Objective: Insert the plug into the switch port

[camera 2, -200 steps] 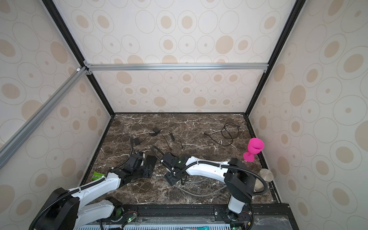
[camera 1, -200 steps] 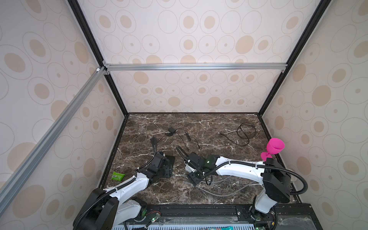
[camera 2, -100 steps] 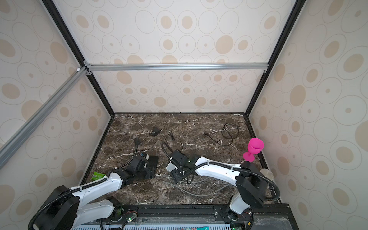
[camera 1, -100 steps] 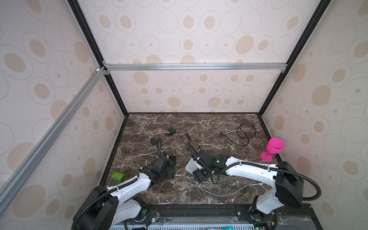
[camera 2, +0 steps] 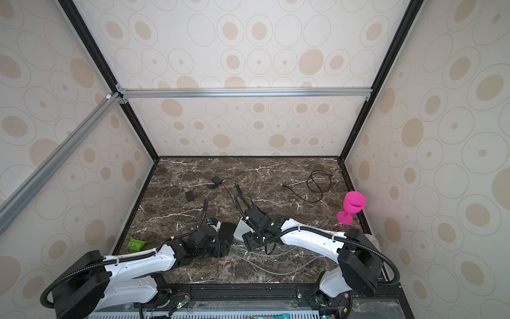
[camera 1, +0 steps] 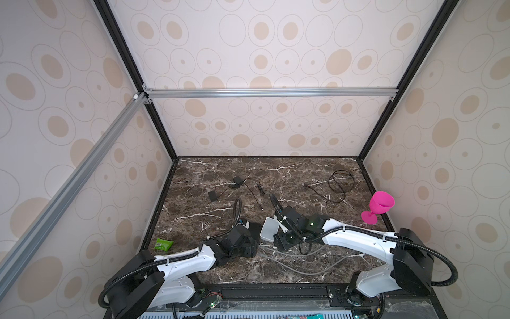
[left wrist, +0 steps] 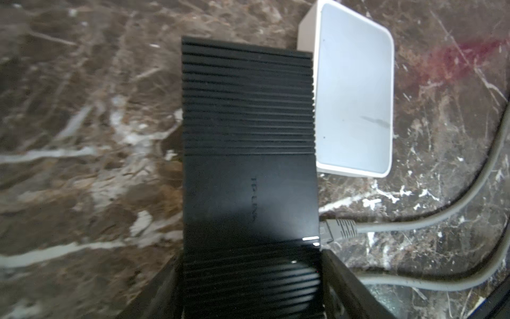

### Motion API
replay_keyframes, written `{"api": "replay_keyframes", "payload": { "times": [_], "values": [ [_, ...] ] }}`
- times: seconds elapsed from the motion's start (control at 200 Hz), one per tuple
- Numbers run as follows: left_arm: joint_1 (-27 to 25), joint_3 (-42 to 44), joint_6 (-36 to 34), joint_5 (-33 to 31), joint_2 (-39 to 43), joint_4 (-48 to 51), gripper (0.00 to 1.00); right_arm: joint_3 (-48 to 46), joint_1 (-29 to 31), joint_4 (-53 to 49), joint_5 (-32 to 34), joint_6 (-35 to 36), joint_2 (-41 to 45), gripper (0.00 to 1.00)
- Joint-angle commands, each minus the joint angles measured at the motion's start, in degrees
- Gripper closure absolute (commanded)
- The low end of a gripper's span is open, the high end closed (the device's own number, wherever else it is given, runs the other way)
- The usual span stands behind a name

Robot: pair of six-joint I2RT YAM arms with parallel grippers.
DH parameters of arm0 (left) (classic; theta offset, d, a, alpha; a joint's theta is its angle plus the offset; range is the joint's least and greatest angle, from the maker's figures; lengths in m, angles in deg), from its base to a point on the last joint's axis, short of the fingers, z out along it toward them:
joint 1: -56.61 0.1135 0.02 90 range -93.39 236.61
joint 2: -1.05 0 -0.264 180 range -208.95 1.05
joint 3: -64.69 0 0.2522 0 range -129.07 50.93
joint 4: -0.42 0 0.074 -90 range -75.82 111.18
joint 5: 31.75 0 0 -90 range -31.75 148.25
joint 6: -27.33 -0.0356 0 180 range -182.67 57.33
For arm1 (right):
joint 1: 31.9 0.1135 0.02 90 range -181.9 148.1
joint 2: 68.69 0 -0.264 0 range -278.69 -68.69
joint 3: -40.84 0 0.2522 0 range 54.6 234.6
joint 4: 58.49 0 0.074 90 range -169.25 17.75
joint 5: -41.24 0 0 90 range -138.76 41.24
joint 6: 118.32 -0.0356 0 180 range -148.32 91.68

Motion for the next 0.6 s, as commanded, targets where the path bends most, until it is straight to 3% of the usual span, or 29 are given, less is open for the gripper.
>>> {"api": "replay_keyframes", "payload": {
  "times": [0.0,0.135,0.435,0.595],
  "values": [
    [-4.36,-2.42,3.07,0.08,-4.69,4.46,0.28,-0.11,-0.15,-1.11,0.87,-1.23,0.29,0.29],
    [-5.77,-4.72,3.14,-1.82,-5.91,6.82,0.26,-0.58,-0.49,-1.22,1.23,-1.60,0.87,0.28],
    [-5.53,1.04,7.62,-5.53,3.56,12.04,0.25,-0.11,-1.31,-0.92,1.37,-2.35,0.22,0.28],
    [-4.35,2.00,5.51,-6.24,6.66,14.94,0.22,6.62,-3.95,-0.78,-1.07,2.10,-4.11,0.34]
  ]
}}
